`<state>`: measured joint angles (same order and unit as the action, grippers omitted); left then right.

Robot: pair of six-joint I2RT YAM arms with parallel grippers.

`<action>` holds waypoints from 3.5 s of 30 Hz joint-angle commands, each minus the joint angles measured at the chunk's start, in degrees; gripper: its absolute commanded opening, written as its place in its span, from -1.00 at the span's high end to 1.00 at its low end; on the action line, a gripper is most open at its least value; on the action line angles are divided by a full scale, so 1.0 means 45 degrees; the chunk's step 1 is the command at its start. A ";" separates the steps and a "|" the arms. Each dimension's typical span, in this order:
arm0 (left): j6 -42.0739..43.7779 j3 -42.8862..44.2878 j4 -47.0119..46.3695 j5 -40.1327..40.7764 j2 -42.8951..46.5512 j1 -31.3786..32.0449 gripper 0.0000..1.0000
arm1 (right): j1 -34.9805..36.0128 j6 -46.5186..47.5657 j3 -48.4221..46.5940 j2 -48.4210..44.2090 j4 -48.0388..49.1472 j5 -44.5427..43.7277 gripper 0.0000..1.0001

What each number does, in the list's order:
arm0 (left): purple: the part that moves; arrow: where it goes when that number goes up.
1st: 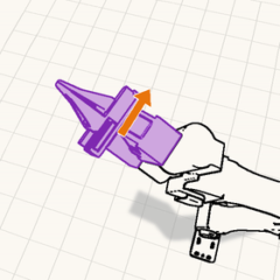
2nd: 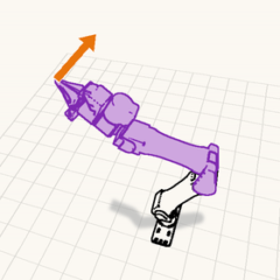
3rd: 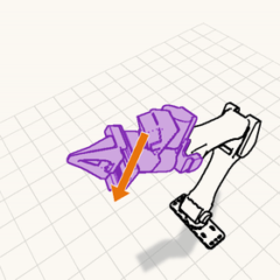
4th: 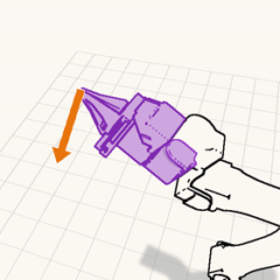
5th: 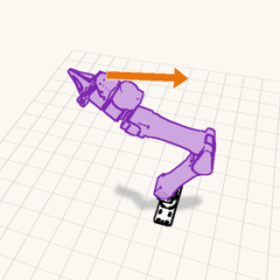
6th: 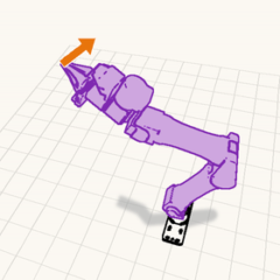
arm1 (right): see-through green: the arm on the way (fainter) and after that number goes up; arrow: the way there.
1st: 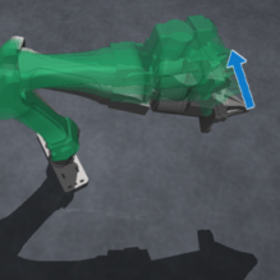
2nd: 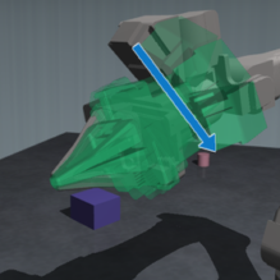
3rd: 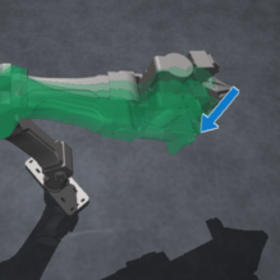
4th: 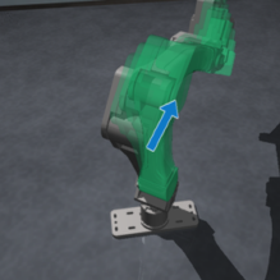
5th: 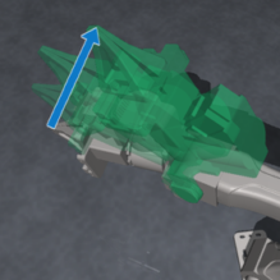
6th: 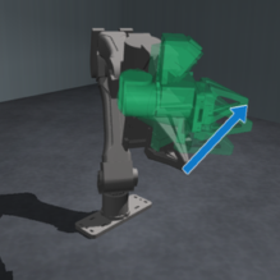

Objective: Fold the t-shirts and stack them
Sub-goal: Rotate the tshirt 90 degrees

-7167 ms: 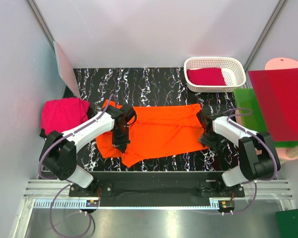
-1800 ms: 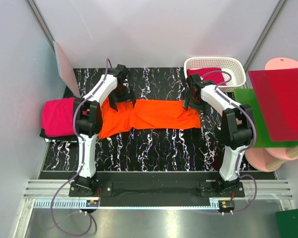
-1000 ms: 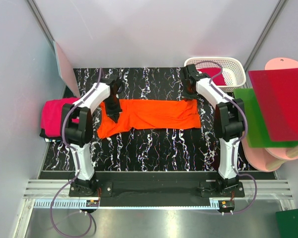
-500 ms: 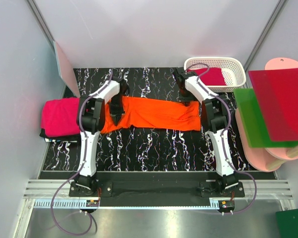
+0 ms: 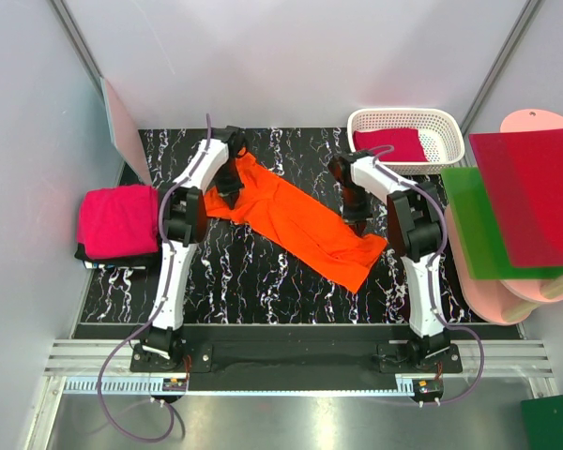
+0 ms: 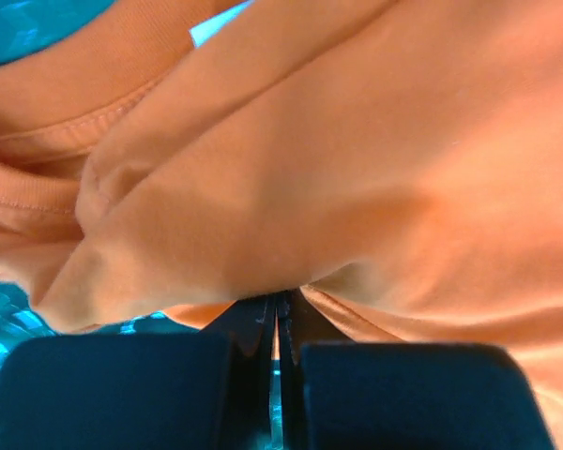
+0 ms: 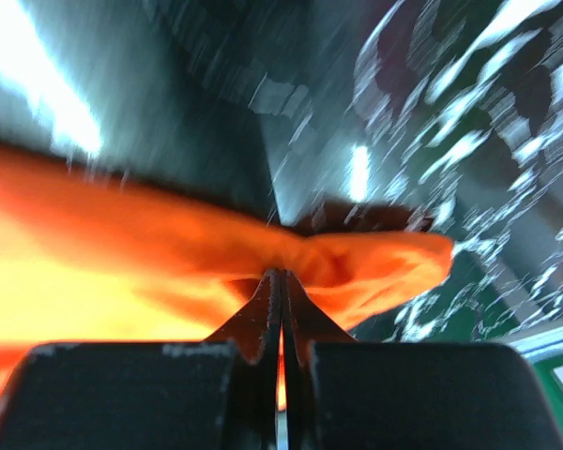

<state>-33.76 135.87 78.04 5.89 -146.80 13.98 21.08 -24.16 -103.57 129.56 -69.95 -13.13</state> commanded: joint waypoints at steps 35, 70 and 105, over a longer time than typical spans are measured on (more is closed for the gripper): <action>0.1036 -1.0522 -0.4822 -0.4727 1.0473 -0.1329 1.00 | 0.0882 0.0800 -1.1346 0.5175 0.5653 0.4848 1.00; 0.1329 -1.2149 -0.4627 -0.5176 0.9519 0.0718 1.00 | -0.0816 -0.0412 -1.0070 0.5488 0.5467 -0.1617 1.00; 0.1761 -1.1733 -0.3533 -0.3751 0.4863 0.6545 1.00 | -0.0817 0.1601 -0.3025 -0.6777 0.6131 -0.2729 1.00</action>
<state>-27.44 92.40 55.99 -26.76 -126.48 45.76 17.19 -16.23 -121.67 103.98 -41.93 -26.26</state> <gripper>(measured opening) 0.005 0.009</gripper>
